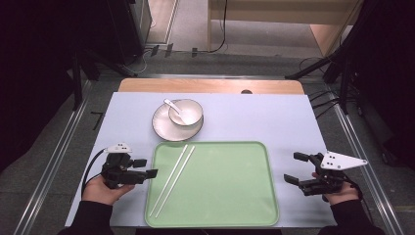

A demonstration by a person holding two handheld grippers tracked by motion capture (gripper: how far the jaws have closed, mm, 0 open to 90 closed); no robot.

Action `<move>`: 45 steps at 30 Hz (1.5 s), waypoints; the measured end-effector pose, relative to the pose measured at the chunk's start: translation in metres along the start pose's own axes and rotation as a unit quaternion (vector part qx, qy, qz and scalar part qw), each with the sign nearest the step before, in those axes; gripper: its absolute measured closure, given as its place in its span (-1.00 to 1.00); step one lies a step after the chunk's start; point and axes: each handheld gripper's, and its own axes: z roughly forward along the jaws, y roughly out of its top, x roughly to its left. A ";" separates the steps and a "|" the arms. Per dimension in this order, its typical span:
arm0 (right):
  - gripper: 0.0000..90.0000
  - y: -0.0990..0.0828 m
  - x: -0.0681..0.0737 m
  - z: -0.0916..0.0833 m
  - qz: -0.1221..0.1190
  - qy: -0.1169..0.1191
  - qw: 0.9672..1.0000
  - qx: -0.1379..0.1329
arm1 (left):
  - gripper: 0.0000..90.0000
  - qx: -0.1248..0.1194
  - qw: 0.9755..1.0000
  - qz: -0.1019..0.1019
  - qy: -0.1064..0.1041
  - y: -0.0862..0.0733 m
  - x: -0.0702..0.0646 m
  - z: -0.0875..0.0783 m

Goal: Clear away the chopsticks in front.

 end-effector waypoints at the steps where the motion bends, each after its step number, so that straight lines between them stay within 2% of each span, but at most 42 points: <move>1: -0.69 0.000 0.000 0.000 0.001 0.000 1.000 0.000 | -0.26 0.000 1.000 0.003 0.000 -0.001 0.001 -0.003; 5: -0.69 0.000 0.000 0.000 0.000 0.001 1.000 -0.002 | -0.27 -0.008 1.000 0.002 0.004 -0.007 0.007 -0.011; 6: -0.69 0.000 0.000 -0.001 -0.001 0.000 1.000 -0.003 | -0.27 -0.013 1.000 0.001 0.012 -0.010 0.010 -0.016; 10: -0.69 0.000 0.000 -0.001 -0.001 -0.001 1.000 -0.004 | -0.28 -0.018 1.000 -0.006 0.014 -0.017 0.016 -0.023; 19: -0.69 0.000 -0.001 -0.002 0.003 -0.002 1.000 -0.008 | -0.29 -0.029 0.999 0.003 0.025 -0.027 0.022 -0.033; 25: -0.69 0.000 -0.001 -0.001 0.002 -0.001 1.000 -0.008 | -0.29 -0.038 0.999 -0.008 0.030 -0.032 0.030 -0.039; 28: -0.69 0.000 -0.001 -0.001 0.001 -0.001 1.000 -0.008 | -0.29 -0.038 0.999 -0.013 0.028 -0.033 0.032 -0.039; 45: -0.69 0.000 -0.001 -0.001 0.000 0.000 1.000 -0.006 | -0.31 -0.030 0.999 -0.008 0.023 -0.033 0.031 -0.034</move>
